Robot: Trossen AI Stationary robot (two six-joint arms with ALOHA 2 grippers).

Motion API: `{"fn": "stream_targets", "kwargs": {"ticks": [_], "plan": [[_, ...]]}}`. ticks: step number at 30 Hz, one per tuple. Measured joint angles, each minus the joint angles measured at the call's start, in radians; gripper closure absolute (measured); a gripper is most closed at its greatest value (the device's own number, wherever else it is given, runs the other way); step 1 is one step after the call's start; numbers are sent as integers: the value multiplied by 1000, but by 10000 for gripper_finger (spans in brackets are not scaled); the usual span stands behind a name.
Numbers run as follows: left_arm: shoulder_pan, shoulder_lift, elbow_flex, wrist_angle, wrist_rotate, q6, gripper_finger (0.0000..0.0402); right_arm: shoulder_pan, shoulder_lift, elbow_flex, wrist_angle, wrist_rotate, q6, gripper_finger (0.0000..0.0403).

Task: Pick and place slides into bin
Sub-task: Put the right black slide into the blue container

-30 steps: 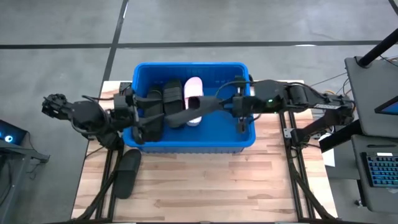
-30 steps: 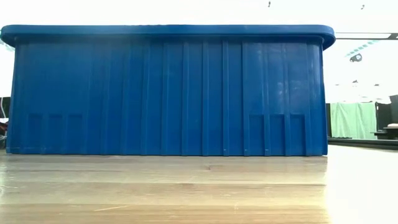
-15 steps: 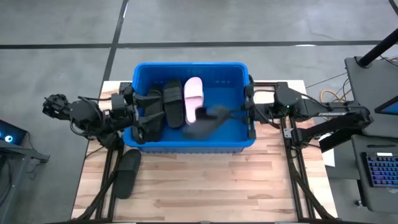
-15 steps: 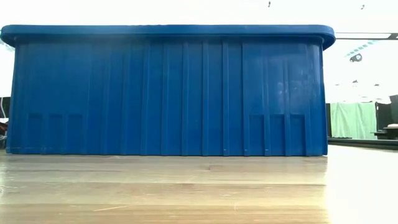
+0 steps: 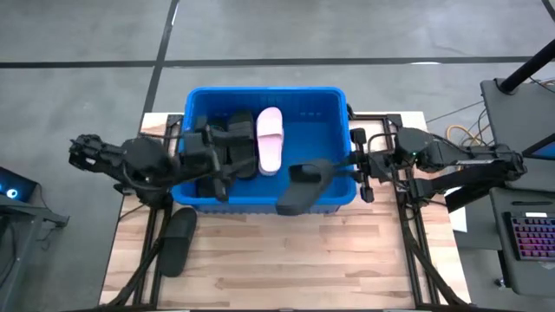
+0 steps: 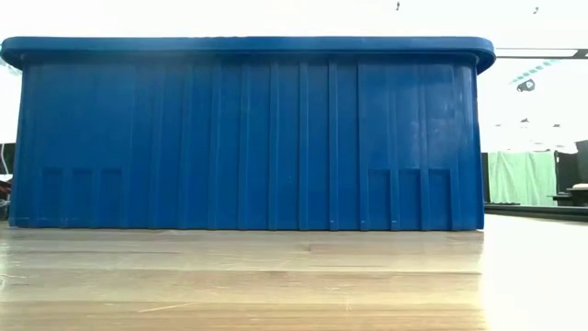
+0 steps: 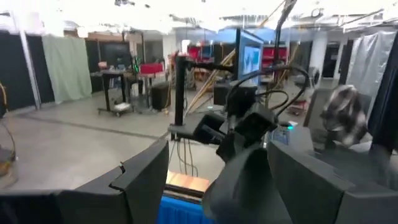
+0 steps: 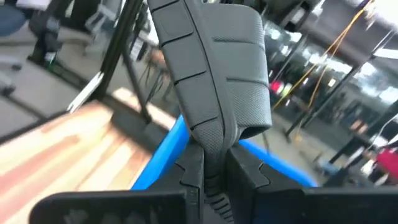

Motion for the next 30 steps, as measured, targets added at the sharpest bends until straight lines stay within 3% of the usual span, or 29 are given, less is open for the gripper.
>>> {"fn": "stream_targets", "kwargs": {"ticks": [6, 11, 13, 19, 24, 30], "plan": [[50, 142, 290, -288, 47, -64, 143, 0, -38, 41, -178, -36, -19, 373], [100, 256, 466, -413, 215, -98, 143, 10, -70, 46, -232, -73, -86, 373], [110, 290, 516, -446, 237, -95, 143, 14, -82, 48, -231, -92, -88, 373], [159, 374, 582, -480, 365, -96, 143, 16, -86, 46, -258, -168, -63, 373], [185, 428, 589, -498, 447, -97, 143, 16, -79, 46, -286, -169, -60, 373], [185, 458, 582, -521, 476, -72, 143, 15, -75, 46, -326, -157, -52, 373]]}}
